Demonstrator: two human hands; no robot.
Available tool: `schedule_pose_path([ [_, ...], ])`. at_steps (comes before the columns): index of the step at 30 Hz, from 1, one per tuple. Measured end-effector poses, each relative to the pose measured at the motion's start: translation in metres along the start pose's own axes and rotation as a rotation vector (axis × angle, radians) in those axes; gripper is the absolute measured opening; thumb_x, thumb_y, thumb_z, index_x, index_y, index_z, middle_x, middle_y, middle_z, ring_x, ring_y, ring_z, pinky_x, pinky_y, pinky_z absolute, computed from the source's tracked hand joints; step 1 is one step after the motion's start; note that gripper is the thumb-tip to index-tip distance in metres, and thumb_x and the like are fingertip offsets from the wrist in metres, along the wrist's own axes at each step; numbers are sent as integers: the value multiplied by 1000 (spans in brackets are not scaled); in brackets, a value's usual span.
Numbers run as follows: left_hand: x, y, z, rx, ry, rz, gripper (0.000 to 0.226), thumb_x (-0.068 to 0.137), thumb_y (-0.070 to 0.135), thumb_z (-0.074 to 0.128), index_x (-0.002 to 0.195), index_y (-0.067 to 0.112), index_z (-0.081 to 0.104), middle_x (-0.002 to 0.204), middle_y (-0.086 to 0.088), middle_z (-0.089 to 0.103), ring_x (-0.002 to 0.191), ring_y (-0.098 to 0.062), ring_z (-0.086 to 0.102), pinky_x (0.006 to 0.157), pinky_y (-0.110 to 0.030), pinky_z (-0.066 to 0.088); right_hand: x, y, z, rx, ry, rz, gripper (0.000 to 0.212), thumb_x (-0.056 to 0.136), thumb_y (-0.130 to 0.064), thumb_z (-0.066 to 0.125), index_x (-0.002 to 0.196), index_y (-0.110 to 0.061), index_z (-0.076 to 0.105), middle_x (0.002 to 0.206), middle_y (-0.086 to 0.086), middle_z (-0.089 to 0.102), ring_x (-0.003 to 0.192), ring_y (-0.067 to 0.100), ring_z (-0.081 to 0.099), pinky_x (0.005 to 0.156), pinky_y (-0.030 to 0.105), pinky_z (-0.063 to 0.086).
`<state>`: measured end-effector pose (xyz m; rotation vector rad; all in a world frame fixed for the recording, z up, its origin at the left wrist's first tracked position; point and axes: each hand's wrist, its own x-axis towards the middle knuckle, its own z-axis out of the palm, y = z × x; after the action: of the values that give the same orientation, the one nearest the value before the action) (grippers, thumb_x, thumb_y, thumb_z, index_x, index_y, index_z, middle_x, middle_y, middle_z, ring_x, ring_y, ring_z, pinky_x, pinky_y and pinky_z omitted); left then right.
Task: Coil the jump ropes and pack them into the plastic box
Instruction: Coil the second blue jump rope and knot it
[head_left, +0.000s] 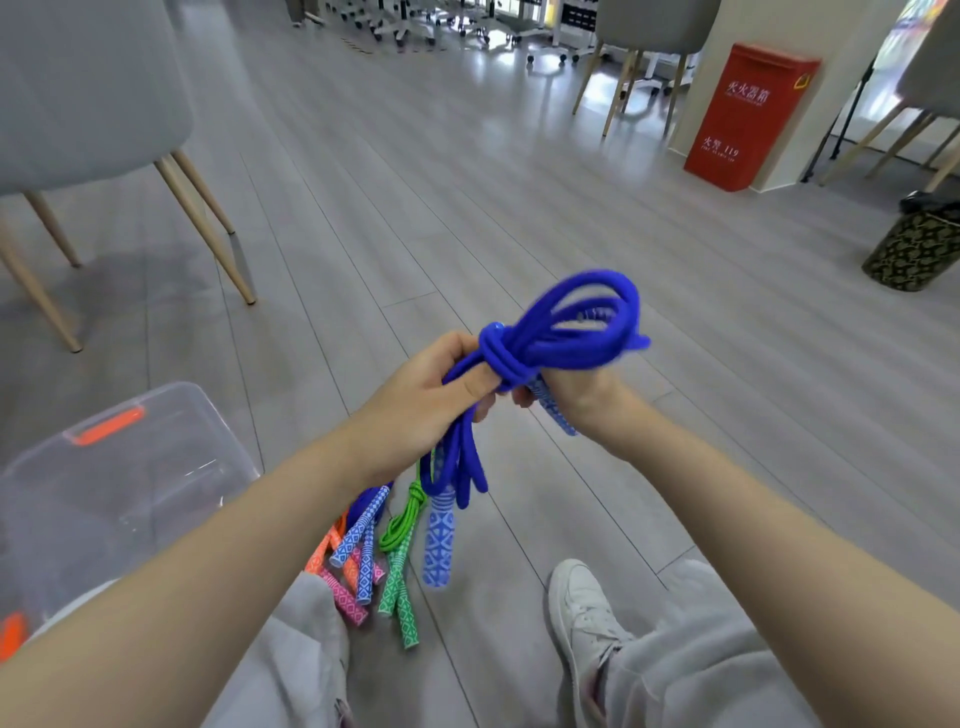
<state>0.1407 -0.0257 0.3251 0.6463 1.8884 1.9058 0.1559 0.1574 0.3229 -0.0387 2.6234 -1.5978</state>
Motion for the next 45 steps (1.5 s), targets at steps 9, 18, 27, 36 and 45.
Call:
schedule_pose_path([
  [9, 8, -7, -10, 9, 227, -30, 15, 100, 22, 47, 110, 22, 59, 81, 4, 61, 75, -13, 54, 77, -36, 45, -8, -13, 28, 4, 53, 63, 26, 98, -26, 48, 122, -26, 56, 99, 4, 67, 89, 23, 63, 90, 41, 52],
  [18, 15, -16, -9, 211, 464, -101, 19, 98, 36, 49, 102, 18, 45, 88, -2, 59, 72, -13, 57, 65, -29, 46, -21, -19, 48, -87, -98, 39, 40, 82, -61, 60, 79, -21, 61, 95, 12, 59, 76, 11, 53, 70, 36, 48],
  [27, 15, -7, -10, 14, 339, -133, 16, 102, 28, 44, 113, 19, 48, 93, 6, 65, 83, -9, 64, 84, -31, 52, -16, -16, 35, -1, -94, 104, 7, 85, -21, 62, 81, -15, 64, 74, 0, 52, 67, 14, 46, 65, 32, 40],
  [36, 6, 12, -19, -8, 96, -211, 48, 87, 3, 66, 126, 10, 38, 111, -10, 66, 88, -17, 72, 68, -28, 58, -13, -15, 24, -146, -6, 85, 23, 91, -19, 48, 97, 2, 54, 74, 6, 50, 64, 18, 43, 60, 34, 40],
  [45, 11, 6, -25, 201, 184, -251, 43, 86, -4, 56, 117, 21, 38, 92, -8, 71, 83, -18, 70, 77, -36, 57, -10, -11, 39, -39, 111, 33, 17, 86, -11, 50, 71, -10, 42, 59, -2, 41, 53, 13, 35, 50, 26, 32],
])
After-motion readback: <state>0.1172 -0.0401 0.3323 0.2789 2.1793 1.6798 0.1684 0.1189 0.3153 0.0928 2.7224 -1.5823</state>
